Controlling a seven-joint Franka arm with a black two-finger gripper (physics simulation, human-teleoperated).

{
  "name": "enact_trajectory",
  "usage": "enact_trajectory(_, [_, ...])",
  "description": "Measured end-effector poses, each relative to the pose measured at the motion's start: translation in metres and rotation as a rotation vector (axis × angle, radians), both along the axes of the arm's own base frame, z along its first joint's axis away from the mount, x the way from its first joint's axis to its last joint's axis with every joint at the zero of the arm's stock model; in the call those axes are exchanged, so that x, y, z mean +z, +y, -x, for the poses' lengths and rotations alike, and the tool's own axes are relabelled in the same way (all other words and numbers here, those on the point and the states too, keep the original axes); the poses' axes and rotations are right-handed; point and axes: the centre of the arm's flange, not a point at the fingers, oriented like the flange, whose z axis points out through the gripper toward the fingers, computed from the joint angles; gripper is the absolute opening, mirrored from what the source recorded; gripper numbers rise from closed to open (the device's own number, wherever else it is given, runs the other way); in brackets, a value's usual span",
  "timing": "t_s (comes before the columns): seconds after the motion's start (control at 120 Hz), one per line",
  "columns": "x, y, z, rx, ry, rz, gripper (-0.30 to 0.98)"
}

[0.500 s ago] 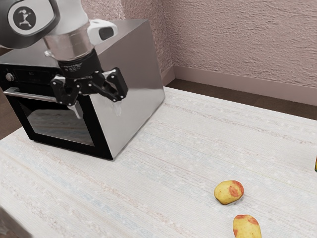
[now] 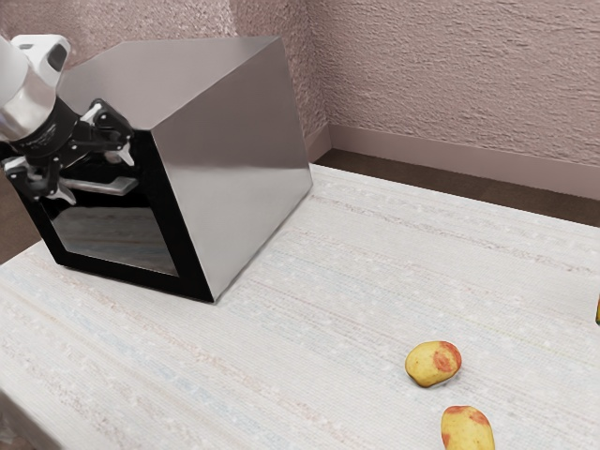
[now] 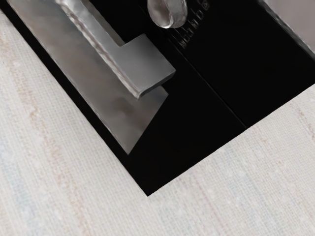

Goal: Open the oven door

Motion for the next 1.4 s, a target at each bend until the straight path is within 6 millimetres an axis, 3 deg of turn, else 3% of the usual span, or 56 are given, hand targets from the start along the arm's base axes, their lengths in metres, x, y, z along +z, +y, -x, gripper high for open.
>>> enact_trajectory(0.042, [-0.001, 0.016, 0.004, 0.053, -0.038, -0.001, 0.69])
enact_trajectory(0.133, [-0.013, 0.024, 0.017, 0.123, -0.103, -0.005, 0.69])
enact_trajectory(0.35, [-0.033, 0.069, 0.005, 0.271, -0.192, 0.063, 0.68])
enact_trajectory(0.492, [-0.032, 0.099, 0.015, 0.385, -0.248, 0.101, 0.68])
enact_trajectory(0.783, [-0.053, 0.140, 0.007, 0.512, -0.276, 0.201, 0.68])
enact_trajectory(1.4, [-0.090, 0.168, -0.008, 0.599, -0.277, 0.277, 0.68])
